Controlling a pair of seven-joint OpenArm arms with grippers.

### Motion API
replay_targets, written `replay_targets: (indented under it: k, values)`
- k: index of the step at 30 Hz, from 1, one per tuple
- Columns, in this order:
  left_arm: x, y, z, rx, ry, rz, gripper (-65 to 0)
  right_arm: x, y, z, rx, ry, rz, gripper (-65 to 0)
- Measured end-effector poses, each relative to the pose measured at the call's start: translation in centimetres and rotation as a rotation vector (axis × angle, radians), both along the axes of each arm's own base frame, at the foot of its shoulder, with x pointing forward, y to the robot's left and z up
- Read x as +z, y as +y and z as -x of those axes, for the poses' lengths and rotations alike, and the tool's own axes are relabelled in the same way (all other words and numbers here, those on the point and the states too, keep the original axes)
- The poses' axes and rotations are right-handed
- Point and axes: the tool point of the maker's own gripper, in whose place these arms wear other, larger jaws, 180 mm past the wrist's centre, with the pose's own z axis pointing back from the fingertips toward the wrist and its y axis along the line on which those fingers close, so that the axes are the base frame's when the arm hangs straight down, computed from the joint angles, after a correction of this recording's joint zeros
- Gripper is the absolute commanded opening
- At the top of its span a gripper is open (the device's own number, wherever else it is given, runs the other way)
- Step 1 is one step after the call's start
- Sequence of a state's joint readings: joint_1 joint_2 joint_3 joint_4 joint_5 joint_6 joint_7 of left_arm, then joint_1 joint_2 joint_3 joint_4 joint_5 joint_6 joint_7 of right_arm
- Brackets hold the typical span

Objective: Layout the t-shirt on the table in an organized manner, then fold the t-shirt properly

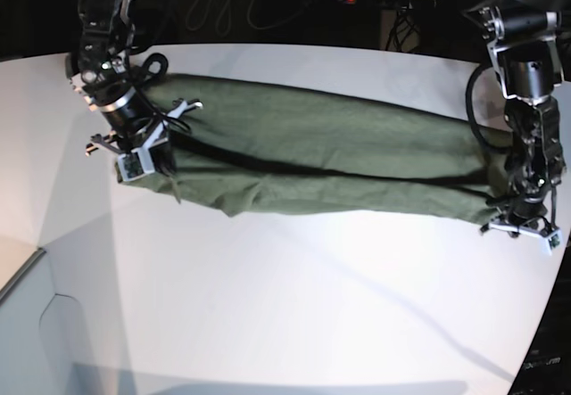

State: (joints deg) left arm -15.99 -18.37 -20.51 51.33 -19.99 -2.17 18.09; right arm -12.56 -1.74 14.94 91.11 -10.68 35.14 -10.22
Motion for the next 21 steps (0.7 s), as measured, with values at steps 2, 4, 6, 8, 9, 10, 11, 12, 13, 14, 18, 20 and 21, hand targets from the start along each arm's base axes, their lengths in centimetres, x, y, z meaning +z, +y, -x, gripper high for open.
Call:
replay_targets:
  k: [2, 4, 6, 8, 9, 10, 11, 12, 13, 14, 18, 20, 21]
  values:
    - [-0.6, 0.0, 0.6, 0.000, 0.016, 0.001, -64.8, 0.0, 0.0, 0.0, 0.000, 0.001, 0.000, -65.0]
    - [-1.0, 0.0, 1.0, 0.000, 0.027, 0.002, -63.5, 0.0, 0.0, 0.0, 0.000, 0.000, 0.000, -65.0]
    - [-1.1, 0.0, 1.1, 0.000, 0.030, 0.002, -58.9, 0.0, 0.0, 0.0, 0.000, 0.000, 0.000, -65.0]
    - [-1.3, -0.1, 1.4, 0.001, 0.030, 0.003, -54.9, 0.0, 0.0, 0.0, 0.000, 0.000, 0.000, -65.0]
    - [-1.5, -0.1, 1.6, 0.001, 0.035, 0.004, -54.5, 0.0, 0.0, 0.0, 0.000, 0.000, 0.000, -65.0]
    - [-1.9, -0.1, 2.0, 0.000, 0.045, 0.004, -54.5, 0.0, 0.0, 0.0, 0.000, 0.000, 0.000, -65.0]
    - [-2.2, -0.1, 2.3, 0.000, 0.053, 0.005, -54.5, 0.0, 0.0, 0.0, 0.000, 0.001, 0.000, -65.0]
    - [-2.4, -0.1, 2.5, 0.000, 0.061, 0.007, -54.5, 0.0, 0.0, 0.0, 0.000, 0.001, 0.000, -65.0]
    - [-2.5, -0.1, 2.6, 0.001, 0.063, 0.006, -54.5, 0.0, 0.0, 0.0, 0.000, 0.001, 0.000, -65.0]
    - [-2.4, -0.1, 2.6, 0.001, 0.062, 0.006, -54.5, 0.0, 0.0, 0.0, 0.000, 0.001, 0.000, -65.0]
    - [-2.0, -0.1, 2.1, 0.001, 0.048, 0.005, -57.6, 0.0, 0.0, 0.0, 0.000, 0.000, 0.000, -65.0]
    - [-2.1, -0.1, 2.1, 0.001, 0.049, 0.005, -64.2, 0.0, 0.0, 0.0, 0.000, 0.001, 0.000, -65.0]
    - [-2.1, -0.1, 2.2, 0.000, 0.051, 0.004, -65.0, 0.0, 0.0, 0.0, 0.000, 0.001, 0.000, -65.0]
